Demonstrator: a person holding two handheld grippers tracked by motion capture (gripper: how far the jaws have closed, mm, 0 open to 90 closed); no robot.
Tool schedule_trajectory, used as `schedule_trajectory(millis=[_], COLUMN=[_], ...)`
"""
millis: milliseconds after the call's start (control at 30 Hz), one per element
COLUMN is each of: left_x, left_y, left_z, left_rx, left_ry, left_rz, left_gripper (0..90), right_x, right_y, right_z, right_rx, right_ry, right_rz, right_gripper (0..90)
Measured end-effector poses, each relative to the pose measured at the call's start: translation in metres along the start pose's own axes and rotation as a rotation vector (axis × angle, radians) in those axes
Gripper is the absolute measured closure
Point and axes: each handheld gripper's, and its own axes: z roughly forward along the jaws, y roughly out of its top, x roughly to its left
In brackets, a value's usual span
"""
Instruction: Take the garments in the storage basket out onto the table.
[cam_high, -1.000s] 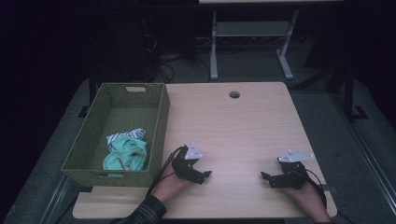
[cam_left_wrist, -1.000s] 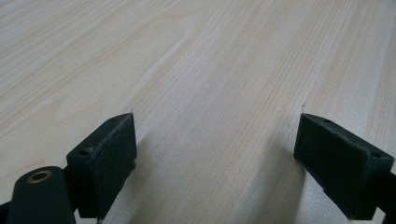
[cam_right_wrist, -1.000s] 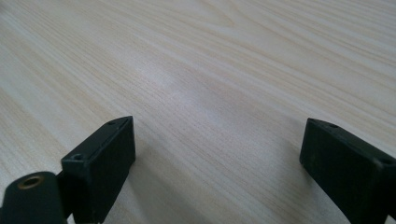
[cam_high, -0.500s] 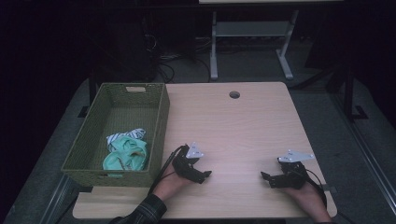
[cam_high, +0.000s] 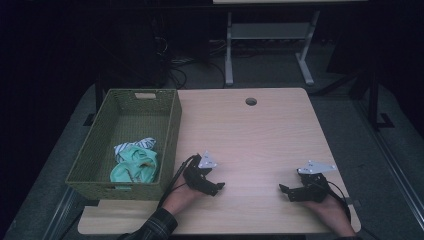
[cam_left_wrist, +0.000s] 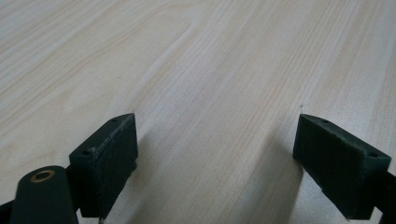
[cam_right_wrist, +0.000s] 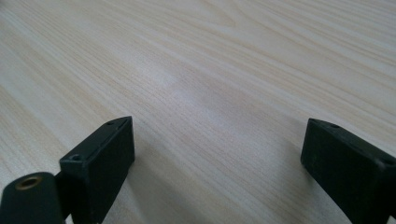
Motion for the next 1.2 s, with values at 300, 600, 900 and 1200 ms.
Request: schedule_trajectory(millis=[300,600,900,1200], left_x=[0.006,0.005,0.007,0.009], left_y=[0.002,0.004,0.007,0.010], left_z=[-0.006,-0.009,-0.011,-0.014], left_rx=[-0.023,-0.019,-0.018,-0.024], left_ry=[-0.002,-0.011,-0.027,-0.021], left_rz=[-0.041,-0.043,-0.059,-0.059], left_gripper=[13.3,13.4,13.6,13.8], right_x=[-0.001,-0.001,-0.001,-0.001], right_y=[0.001,0.001,0.001,0.001], right_z=[0.001,0.001,0.001,0.001], right_rx=[0.002,0.002,0.002,0.002], right_ry=[0.008,0.008,0.008,0.008], right_rz=[-0.007,-0.008,-0.007,-0.006], right_gripper=[8.0,8.0,8.0,8.0])
